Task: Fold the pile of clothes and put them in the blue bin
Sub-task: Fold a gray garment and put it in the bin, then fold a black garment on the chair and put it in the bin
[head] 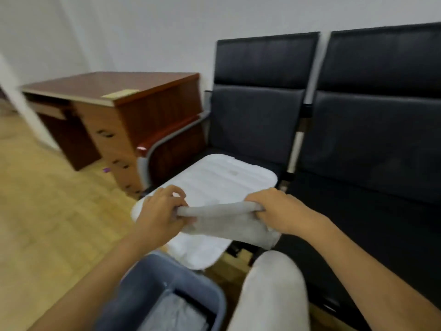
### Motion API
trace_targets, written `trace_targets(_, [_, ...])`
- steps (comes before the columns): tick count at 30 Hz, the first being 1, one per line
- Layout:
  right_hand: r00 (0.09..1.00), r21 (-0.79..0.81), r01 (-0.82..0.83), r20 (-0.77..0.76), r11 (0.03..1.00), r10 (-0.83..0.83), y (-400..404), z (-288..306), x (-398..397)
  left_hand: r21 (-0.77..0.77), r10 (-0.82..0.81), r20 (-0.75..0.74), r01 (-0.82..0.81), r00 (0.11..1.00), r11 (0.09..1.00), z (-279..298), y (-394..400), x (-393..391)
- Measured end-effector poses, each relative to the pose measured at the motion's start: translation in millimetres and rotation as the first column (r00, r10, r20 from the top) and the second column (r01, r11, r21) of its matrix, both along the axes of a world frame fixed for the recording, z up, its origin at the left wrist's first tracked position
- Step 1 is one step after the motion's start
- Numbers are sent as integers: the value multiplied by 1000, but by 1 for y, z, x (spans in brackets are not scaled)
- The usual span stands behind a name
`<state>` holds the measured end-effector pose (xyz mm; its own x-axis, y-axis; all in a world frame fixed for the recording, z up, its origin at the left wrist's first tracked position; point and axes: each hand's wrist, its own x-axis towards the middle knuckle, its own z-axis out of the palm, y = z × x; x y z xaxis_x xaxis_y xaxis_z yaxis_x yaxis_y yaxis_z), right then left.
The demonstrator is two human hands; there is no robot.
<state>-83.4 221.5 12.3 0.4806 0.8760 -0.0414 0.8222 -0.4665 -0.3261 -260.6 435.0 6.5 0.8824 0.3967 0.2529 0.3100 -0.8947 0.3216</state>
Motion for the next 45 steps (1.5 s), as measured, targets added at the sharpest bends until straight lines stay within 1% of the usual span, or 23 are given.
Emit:
trace_targets(2, [987,-1,-138,-77,990,138,50,4,-25,-112,75,25,-72,997,991,8,26,-56])
trace_targets(4, [952,-9,-281,-129,960,278,97,-3,-53,-208,143,-63,-153,988,966,8,45,-104])
trace_targets(6, [907,-59,-395,-182,917,379,137,-14,-83,-257,195,-122,-221,973,941,-3,66,-148])
trace_targets(8, [872,-132,-471,-221,872,437,172,-28,-113,-305,265,-163,-304,950,903,-21,84,-190])
trace_targets(10, [859,-171,-497,-237,851,455,198,-47,-135,-330,324,-186,-370,928,869,-40,93,-220])
trace_targets(12, [865,-155,-488,-218,859,452,219,-67,-153,-336,394,-157,-424,905,841,-54,98,-243])
trace_targets(15, [871,-165,-490,-52,856,488,236,-100,-162,-337,445,-126,-461,886,821,-74,91,-259])
trace_targets(17, [851,-239,-515,-27,823,524,229,-115,-167,-349,390,-157,-421,907,837,-92,79,-265])
trace_targets(18, [835,-331,-528,-31,782,550,219,-121,-170,-364,325,-205,-380,923,850,-103,71,-266])
trace_targets(19, [806,-442,-543,-34,714,591,207,-130,-171,-401,227,-278,-328,933,855,-113,62,-266])
trace_targets(20, [774,-557,-541,-35,630,633,192,-137,-173,-463,102,-381,-285,919,839,-123,53,-264])
trace_targets(22, [747,-722,-485,-49,494,663,162,-145,-171,-576,-108,-529,-263,842,774,-143,40,-255])
trace_targets(23, [763,-759,-456,-65,465,643,154,-149,-168,-592,-142,-541,-256,829,764,-151,39,-251])
trace_targets(24, [785,-770,-440,-81,461,614,146,-149,-164,-579,-129,-521,-239,844,779,-156,40,-244])
trace_targets(26, [825,-747,-442,-120,497,553,138,-145,-154,-535,-26,-443,-241,896,809,-157,49,-227])
trace_targets(28, [851,-672,-457,-140,583,506,131,-135,-144,-535,86,-363,-282,928,796,-147,59,-206])
trace_targets(30, [865,-580,-469,-147,666,480,125,-121,-133,-519,132,-277,-263,952,814,-132,63,-177])
trace_targets(34, [898,-324,-440,-149,838,414,97,-87,-101,-542,9,-127,-77,992,837,-102,38,-87])
trace_targets(37, [955,-153,-295,-76,943,287,50,-62,-61,-550,-154,-48,103,987,829,-85,-10,3])
trace_targets(40, [994,-124,-94,38,988,99,-17,-50,-9,-583,-280,8,232,960,779,-72,-74,87])
trace_targets(43, [988,-81,153,-14,985,-155,-111,-56,47,-603,-428,4,344,904,720,-73,-151,162])
trace_targets(44, [963,-70,260,-49,963,-264,-140,-61,62,-597,-476,-3,380,880,706,-76,-171,181])
trace_targets(45, [912,-68,401,-68,913,-406,-182,-71,80,-609,-539,-9,423,842,671,-81,-202,206])
